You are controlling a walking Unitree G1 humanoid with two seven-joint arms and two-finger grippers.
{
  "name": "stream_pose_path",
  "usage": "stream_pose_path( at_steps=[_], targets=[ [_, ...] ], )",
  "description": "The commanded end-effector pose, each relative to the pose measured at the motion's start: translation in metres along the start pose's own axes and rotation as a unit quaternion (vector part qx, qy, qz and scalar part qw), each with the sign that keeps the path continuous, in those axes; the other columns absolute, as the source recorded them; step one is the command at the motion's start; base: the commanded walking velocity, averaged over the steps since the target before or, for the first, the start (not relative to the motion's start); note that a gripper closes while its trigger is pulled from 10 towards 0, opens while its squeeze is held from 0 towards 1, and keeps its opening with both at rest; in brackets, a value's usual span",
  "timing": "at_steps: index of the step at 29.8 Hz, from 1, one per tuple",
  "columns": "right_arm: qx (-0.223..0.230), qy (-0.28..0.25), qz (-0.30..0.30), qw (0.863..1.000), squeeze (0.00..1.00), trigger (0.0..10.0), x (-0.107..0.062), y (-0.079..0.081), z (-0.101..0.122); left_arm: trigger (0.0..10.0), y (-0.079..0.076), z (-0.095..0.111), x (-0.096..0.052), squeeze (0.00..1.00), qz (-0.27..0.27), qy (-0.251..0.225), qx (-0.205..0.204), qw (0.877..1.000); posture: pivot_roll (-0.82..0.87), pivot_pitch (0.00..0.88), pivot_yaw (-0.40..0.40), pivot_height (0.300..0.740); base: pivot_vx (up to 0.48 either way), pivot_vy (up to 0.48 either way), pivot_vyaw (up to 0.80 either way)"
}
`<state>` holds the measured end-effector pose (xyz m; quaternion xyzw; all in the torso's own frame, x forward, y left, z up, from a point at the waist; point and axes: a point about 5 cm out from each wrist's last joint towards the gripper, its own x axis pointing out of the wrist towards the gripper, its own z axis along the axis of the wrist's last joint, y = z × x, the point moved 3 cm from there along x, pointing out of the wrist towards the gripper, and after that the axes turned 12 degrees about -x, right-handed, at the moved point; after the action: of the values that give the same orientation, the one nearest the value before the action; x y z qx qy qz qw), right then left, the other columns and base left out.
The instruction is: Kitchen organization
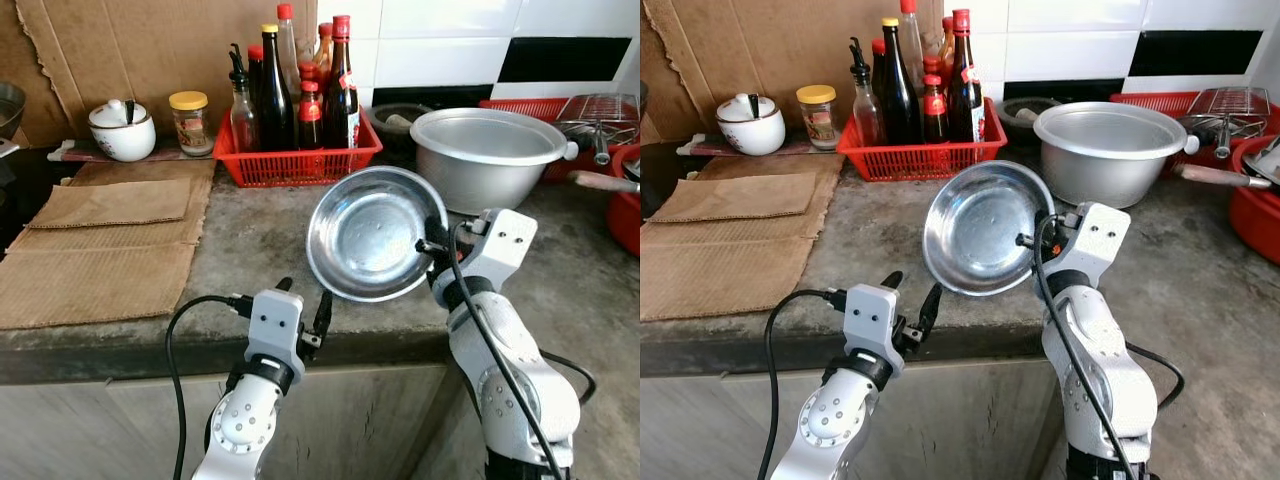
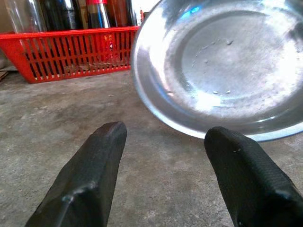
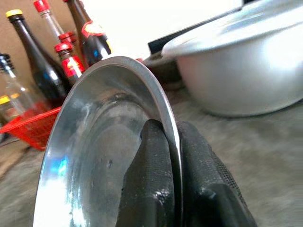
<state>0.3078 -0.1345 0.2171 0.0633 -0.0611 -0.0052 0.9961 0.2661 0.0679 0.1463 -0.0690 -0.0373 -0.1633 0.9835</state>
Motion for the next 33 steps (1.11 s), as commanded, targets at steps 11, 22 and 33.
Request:
stream_pose_path(
  at_steps=[11, 22, 33],
  targets=[
    [-0.097, -0.109, 0.004, 0.989, 0.0, 0.0, -0.004, 0.015, 0.033, 10.0, -0.007, 0.008, 0.002, 0.0, -0.018, -0.013, -0.005, 1.0, 0.11, 0.0, -0.03, 0.74, -0.022, 0.0, 0.0],
    [-0.132, -0.149, -0.003, 0.98, 0.0, 0.0, 0.003, 0.013, 0.047, 10.0, -0.007, 0.007, 0.002, 0.0, -0.018, -0.012, -0.003, 1.0, 0.11, 0.0, -0.032, 0.74, -0.068, 0.0, 0.0],
    [-0.138, -0.154, -0.009, 0.978, 0.0, 0.0, 0.005, 0.011, 0.049, 10.0, -0.006, 0.008, 0.002, 0.0, -0.018, -0.012, -0.001, 1.0, 0.12, 0.0, -0.031, 0.74, -0.272, 0.0, 0.0]
  ],
)
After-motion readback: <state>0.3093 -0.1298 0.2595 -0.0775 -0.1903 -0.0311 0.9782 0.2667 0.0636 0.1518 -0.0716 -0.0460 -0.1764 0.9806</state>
